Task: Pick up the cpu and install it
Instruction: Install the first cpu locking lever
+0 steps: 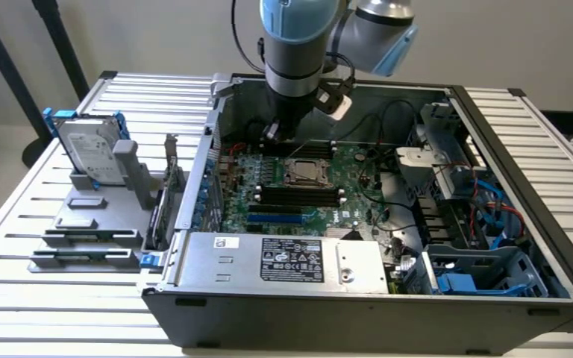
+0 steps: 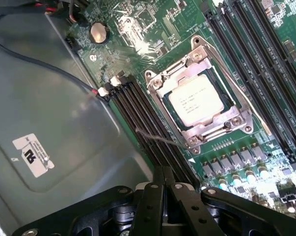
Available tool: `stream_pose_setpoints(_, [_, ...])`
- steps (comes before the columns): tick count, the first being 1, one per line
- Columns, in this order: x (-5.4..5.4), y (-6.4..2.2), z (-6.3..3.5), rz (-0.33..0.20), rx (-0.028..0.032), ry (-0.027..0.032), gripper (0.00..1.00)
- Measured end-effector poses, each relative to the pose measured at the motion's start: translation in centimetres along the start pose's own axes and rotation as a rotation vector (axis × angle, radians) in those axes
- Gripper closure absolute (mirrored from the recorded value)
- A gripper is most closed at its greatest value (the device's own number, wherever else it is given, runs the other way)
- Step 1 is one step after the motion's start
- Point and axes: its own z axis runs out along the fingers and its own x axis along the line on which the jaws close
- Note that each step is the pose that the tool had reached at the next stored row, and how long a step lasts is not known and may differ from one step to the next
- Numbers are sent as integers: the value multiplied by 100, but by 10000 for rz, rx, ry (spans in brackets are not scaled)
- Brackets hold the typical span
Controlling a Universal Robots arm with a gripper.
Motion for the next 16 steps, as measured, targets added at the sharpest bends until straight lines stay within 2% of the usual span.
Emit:
stream_pose_setpoints(2, [-9,6,24,10,-37,-45,89])
stream_pose_setpoints(7, [-23,14,76,3,-169,-239,89])
stream_pose_setpoints(16, [-60,32,233,2,-236,-335,89])
